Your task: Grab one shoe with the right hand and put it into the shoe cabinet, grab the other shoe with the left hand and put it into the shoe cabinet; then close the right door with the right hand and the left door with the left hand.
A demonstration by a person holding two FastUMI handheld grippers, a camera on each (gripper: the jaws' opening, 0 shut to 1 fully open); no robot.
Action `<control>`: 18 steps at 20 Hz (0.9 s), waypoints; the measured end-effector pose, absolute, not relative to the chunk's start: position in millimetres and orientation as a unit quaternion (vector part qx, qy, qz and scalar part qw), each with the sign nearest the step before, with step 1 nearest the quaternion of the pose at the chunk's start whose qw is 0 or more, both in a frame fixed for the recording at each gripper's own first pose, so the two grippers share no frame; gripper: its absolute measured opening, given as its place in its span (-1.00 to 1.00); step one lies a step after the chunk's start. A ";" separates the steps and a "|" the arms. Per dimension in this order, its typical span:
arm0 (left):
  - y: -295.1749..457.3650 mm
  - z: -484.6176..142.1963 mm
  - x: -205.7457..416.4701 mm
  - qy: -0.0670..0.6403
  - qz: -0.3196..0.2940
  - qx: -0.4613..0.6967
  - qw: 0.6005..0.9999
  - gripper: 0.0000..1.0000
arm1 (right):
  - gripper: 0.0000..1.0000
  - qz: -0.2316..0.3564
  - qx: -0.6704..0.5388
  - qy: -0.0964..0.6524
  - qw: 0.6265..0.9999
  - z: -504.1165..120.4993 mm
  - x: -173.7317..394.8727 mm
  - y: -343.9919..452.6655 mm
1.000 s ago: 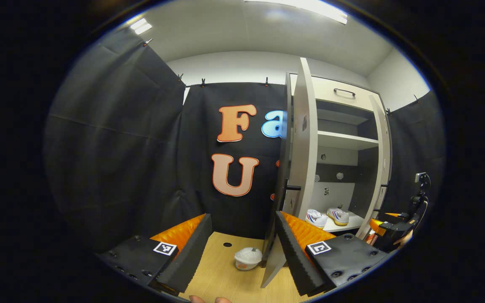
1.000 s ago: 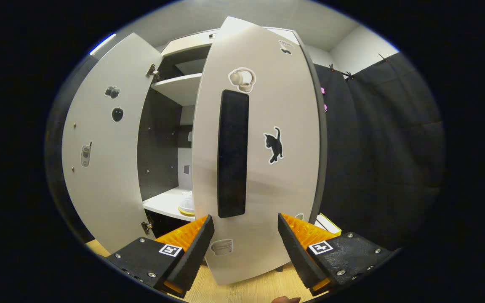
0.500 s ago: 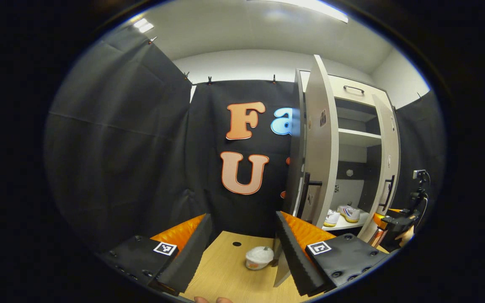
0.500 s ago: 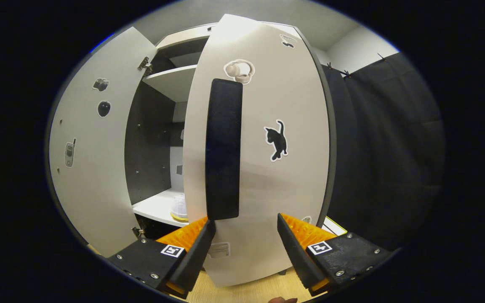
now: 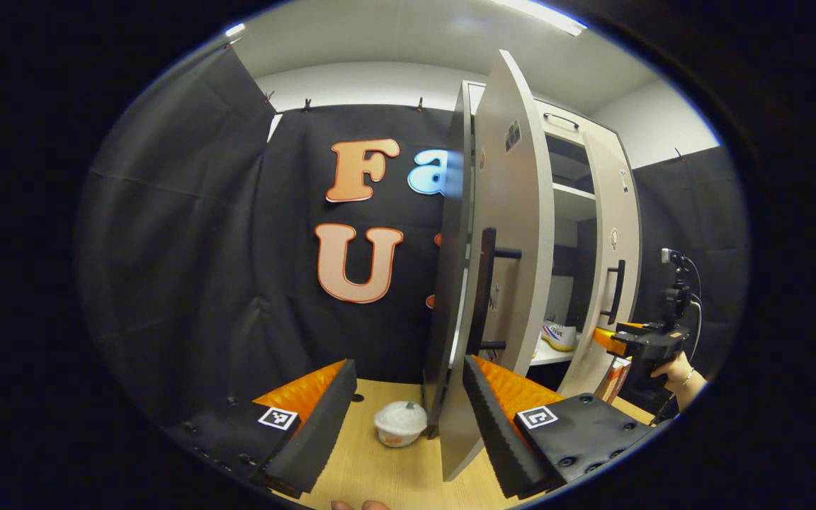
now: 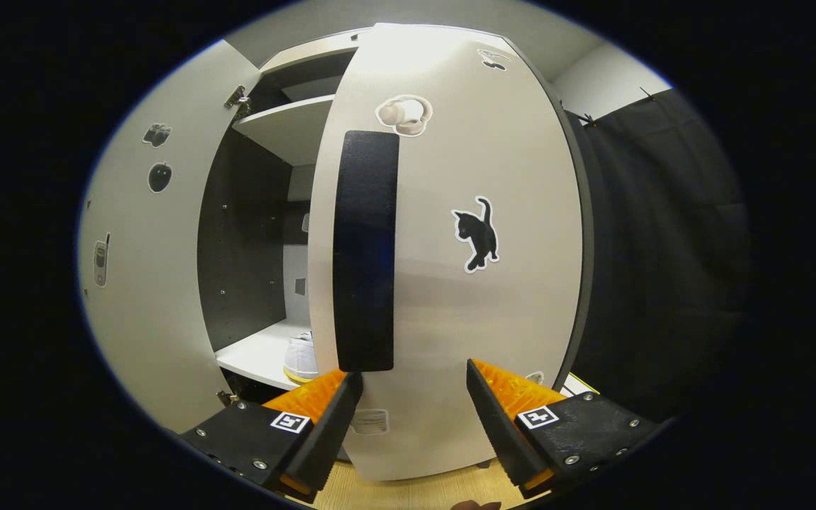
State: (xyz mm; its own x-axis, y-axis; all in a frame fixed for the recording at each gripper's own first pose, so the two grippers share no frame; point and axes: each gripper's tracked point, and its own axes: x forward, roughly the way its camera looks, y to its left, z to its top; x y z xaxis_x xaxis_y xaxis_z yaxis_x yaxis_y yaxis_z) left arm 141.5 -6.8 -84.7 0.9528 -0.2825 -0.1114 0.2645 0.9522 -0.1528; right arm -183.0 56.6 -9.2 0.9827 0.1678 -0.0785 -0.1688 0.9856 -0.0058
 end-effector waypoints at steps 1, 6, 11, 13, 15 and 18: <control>-13.8 -90.1 140.6 0.070 -0.153 -0.072 0.983 0.92 | 0.82 0.083 -0.007 0.039 0.996 -9.5 -182.2 56.0; -29.1 -122.9 148.8 0.101 -0.183 -0.076 0.975 0.96 | 0.83 0.072 -0.023 0.039 0.996 -9.1 -176.7 55.5; -39.1 -134.5 161.7 0.114 -0.196 -0.078 0.971 0.94 | 0.83 0.067 -0.031 0.043 0.996 -7.9 -178.2 54.2; -43.9 -136.4 162.8 0.119 -0.201 -0.078 0.969 0.94 | 0.84 0.060 -0.042 0.039 0.997 -5.4 -184.8 46.2; -42.4 -139.5 162.9 0.119 -0.200 -0.071 0.970 0.94 | 0.85 0.051 -0.057 0.043 0.996 -5.3 -199.7 34.0; -44.9 -141.6 161.6 0.124 -0.202 -0.074 0.969 0.94 | 0.86 0.055 -0.059 0.043 0.996 4.5 -233.5 22.9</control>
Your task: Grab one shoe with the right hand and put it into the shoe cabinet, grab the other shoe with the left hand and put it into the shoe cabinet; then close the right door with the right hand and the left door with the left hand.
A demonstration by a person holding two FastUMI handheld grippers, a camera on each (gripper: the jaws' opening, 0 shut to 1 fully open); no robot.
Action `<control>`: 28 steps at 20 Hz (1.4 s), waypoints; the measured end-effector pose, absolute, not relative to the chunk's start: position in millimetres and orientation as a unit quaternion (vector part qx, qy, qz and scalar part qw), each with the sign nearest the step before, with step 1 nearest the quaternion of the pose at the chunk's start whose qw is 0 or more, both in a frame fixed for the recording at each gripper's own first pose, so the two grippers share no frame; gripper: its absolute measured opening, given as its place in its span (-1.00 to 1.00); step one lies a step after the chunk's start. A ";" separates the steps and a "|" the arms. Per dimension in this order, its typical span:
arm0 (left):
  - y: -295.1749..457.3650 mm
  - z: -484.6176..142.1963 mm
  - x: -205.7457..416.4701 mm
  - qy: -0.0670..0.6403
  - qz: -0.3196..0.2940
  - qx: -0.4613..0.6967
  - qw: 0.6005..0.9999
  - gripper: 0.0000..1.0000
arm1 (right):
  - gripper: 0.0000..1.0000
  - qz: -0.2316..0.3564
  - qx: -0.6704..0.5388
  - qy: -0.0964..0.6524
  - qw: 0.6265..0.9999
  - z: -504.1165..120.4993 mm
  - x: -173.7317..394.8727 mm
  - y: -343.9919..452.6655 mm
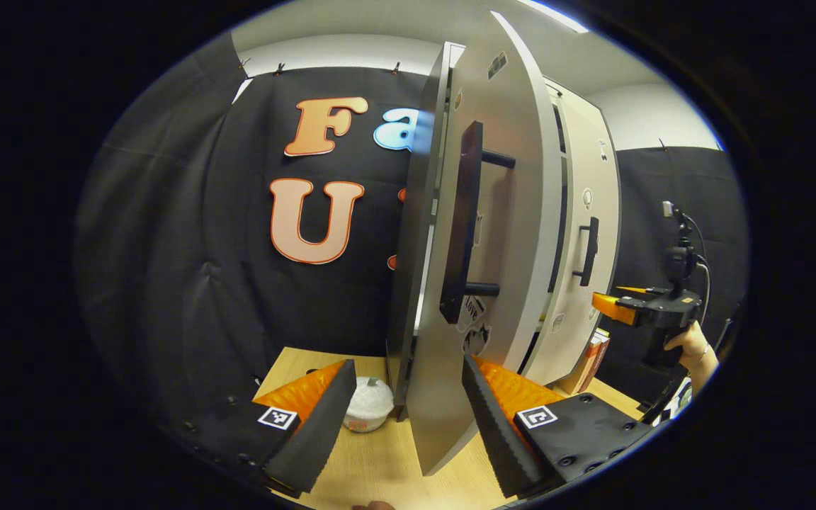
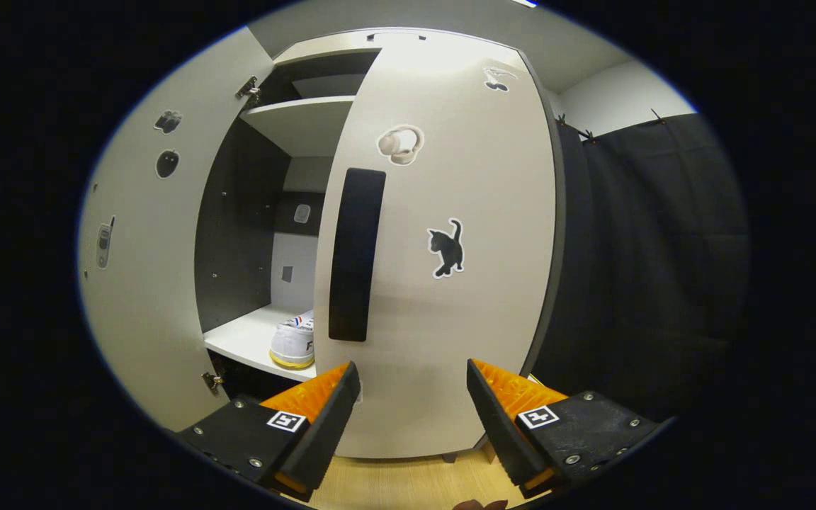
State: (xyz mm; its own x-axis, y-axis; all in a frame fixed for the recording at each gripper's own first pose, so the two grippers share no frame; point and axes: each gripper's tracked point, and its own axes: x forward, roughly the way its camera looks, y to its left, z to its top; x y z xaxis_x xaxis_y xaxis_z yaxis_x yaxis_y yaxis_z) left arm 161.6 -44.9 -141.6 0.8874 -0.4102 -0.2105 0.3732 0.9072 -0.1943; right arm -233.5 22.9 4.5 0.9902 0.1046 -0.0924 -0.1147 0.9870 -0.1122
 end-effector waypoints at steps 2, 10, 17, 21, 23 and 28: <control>-48.6 -141.4 161.5 0.126 -0.204 -0.075 0.968 0.96 | 0.86 0.057 -0.066 0.037 0.995 14.6 -256.0 13.5; -77.4 -140.7 156.1 0.128 -0.227 -0.076 0.962 0.96 | 0.86 0.052 -0.064 0.006 0.997 59.9 -318.9 -22.7; -133.8 -137.0 161.3 0.113 -0.257 -0.045 0.959 0.96 | 0.86 0.024 -0.075 -0.002 0.997 63.0 -337.9 -67.9; -159.3 -139.3 165.3 0.122 -0.275 -0.065 0.951 0.91 | 0.87 0.012 -0.071 -0.002 0.997 66.8 -342.5 -90.4; -174.2 -140.3 168.9 0.123 -0.281 -0.063 0.950 0.96 | 0.87 0.005 -0.072 -0.005 0.997 71.6 -345.2 -100.7; -214.9 -143.0 188.1 0.121 -0.277 -0.068 0.951 0.94 | 0.87 -0.005 -0.064 -0.011 0.998 82.5 -354.1 -120.2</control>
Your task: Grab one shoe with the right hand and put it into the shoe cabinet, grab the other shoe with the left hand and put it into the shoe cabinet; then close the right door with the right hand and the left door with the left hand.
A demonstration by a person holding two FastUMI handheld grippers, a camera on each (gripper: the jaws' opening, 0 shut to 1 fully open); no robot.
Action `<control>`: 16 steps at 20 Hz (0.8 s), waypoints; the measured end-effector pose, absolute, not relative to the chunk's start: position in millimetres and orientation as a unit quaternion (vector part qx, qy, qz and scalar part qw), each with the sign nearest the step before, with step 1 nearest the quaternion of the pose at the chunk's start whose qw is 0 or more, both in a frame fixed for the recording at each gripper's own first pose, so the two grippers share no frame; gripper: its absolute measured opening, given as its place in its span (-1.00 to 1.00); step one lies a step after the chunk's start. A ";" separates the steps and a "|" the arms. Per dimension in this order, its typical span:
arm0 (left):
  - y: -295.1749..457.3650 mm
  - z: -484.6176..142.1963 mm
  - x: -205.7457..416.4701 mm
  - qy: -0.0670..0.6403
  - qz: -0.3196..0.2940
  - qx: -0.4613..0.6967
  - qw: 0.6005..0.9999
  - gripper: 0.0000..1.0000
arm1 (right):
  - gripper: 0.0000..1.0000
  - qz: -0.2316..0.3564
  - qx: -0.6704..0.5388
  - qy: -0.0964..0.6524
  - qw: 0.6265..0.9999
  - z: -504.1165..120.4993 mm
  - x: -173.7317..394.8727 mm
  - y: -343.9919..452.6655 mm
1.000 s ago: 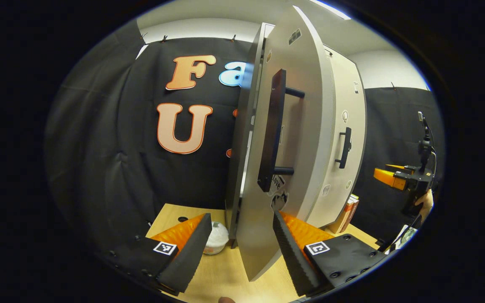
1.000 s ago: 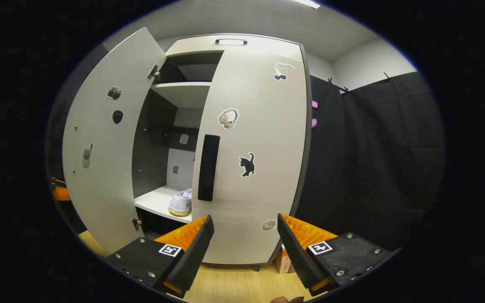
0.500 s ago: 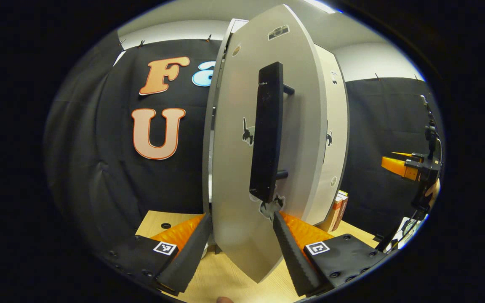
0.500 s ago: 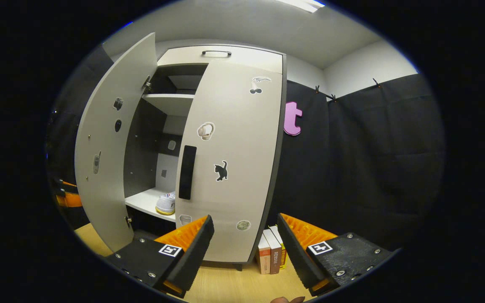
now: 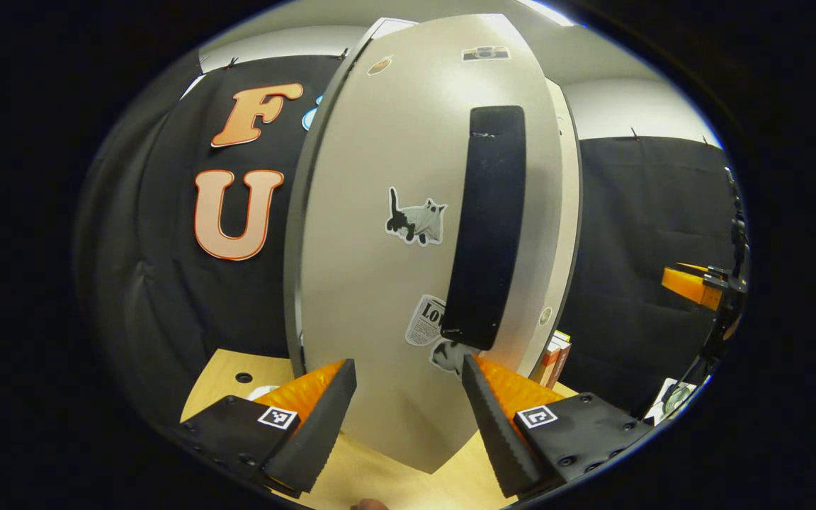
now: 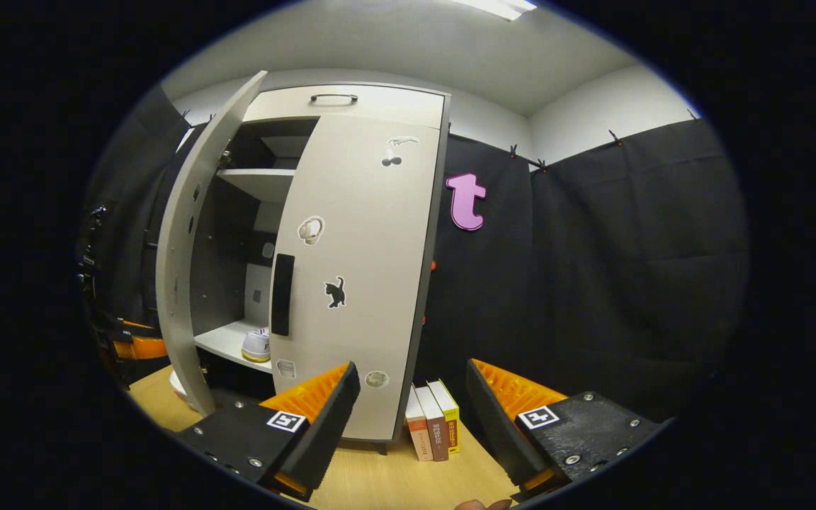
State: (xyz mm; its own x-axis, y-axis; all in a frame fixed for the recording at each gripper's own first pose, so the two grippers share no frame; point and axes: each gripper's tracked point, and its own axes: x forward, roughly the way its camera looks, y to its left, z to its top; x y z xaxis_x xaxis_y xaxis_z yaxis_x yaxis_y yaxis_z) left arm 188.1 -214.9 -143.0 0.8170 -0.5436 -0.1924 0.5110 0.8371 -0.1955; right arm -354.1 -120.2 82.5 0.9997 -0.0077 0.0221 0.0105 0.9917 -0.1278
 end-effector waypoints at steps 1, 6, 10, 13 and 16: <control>-222.9 -144.0 193.2 0.121 -0.275 -0.066 0.952 0.94 | 0.87 -0.008 -0.064 -0.011 0.998 83.4 -356.1 -124.8; -256.8 -142.8 225.2 0.115 -0.266 -0.050 0.956 0.97 | 0.86 -0.027 -0.062 -0.012 0.998 85.1 -362.7 -148.0; -258.0 -142.0 232.8 0.114 -0.259 -0.049 0.958 0.93 | 0.86 -0.043 -0.059 -0.008 0.997 83.0 -366.4 -164.4; -260.9 -143.4 235.6 0.116 -0.253 -0.049 0.959 0.94 | 0.86 -0.049 -0.060 -0.004 0.997 79.7 -366.1 -170.8; -263.3 -144.6 240.3 0.110 -0.246 -0.039 0.962 0.94 | 0.87 -0.050 -0.059 -0.002 0.997 78.4 -364.4 -172.9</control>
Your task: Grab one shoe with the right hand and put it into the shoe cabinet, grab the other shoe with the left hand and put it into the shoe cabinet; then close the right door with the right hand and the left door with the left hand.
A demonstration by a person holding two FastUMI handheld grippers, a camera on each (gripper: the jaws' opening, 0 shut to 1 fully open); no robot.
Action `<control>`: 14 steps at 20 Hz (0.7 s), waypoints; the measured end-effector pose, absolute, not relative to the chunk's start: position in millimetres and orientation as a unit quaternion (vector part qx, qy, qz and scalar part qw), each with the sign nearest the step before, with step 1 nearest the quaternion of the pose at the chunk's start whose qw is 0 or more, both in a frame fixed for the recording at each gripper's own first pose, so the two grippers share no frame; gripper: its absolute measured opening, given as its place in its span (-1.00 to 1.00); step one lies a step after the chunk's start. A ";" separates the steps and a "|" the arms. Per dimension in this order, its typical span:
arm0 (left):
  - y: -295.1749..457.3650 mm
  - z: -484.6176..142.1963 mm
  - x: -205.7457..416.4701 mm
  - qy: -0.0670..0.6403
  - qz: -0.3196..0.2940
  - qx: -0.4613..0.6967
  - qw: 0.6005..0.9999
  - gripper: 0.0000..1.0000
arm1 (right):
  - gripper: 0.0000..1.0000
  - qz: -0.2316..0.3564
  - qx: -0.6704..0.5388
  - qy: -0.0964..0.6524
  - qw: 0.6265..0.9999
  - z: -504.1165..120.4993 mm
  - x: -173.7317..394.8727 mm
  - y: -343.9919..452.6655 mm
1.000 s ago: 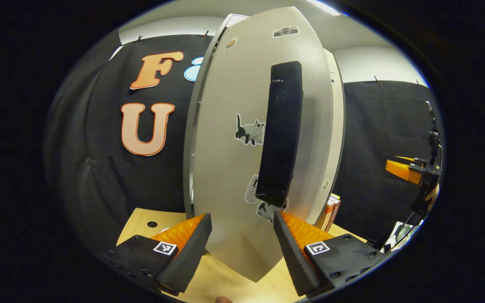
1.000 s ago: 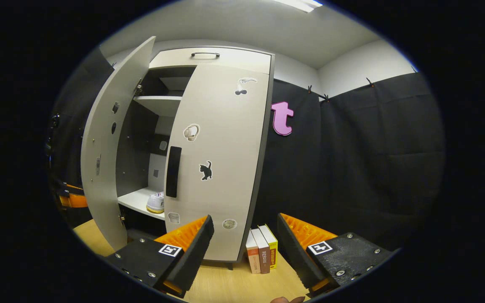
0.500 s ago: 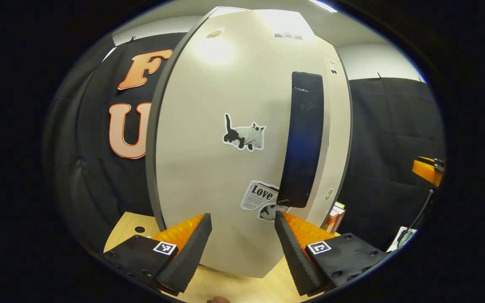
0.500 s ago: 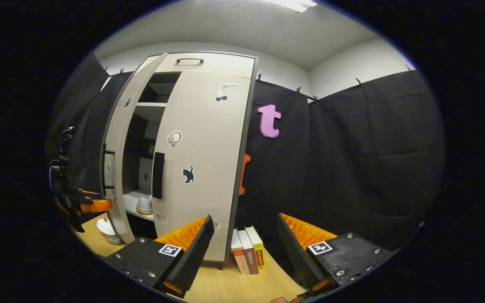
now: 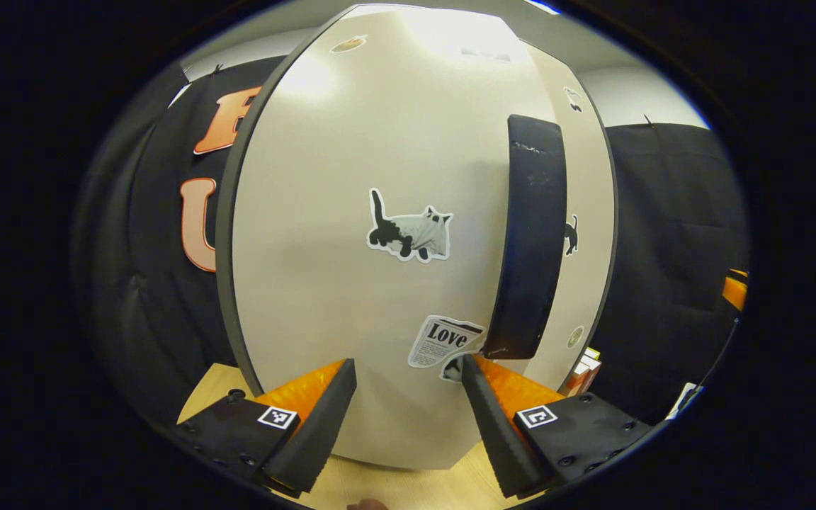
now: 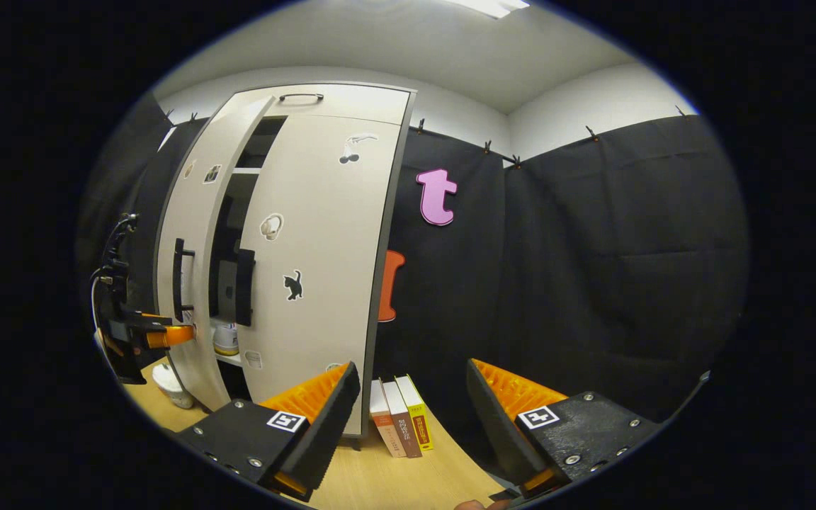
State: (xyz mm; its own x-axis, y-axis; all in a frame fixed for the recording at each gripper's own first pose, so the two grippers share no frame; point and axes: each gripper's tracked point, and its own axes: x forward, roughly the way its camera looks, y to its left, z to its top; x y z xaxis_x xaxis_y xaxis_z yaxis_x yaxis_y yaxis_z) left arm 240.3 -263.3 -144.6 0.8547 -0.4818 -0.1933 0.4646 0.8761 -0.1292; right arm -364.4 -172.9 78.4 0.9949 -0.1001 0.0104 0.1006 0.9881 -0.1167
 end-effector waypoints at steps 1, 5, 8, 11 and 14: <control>-264.7 -145.9 242.8 0.111 -0.244 -0.038 0.963 0.92 | 0.87 -0.051 -0.057 -0.001 0.997 77.6 -363.1 -173.4; -266.6 -149.2 243.4 0.119 -0.237 -0.045 0.963 0.96 | 0.87 -0.056 -0.059 0.002 0.997 75.2 -359.9 -179.2; -264.0 -153.1 249.3 0.118 -0.220 -0.032 0.968 0.94 | 0.87 -0.060 -0.060 -0.002 0.996 80.1 -356.7 -182.5; -265.1 -157.0 251.3 0.117 -0.204 -0.019 0.972 0.89 | 0.87 -0.058 -0.059 -0.007 0.997 85.7 -352.0 -182.5; -263.4 -156.5 251.0 0.124 -0.186 -0.010 0.975 0.89 | 0.87 -0.053 -0.054 -0.013 0.997 94.8 -346.6 -177.6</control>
State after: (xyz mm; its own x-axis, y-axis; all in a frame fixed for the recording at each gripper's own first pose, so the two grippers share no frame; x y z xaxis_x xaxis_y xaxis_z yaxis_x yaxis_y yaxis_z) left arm 251.0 -263.4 -156.5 0.8998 -0.3653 -0.2385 0.3606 0.9305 -0.0648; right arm -346.6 -177.6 94.8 0.9941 -0.1033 0.0325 0.1063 0.9886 -0.1068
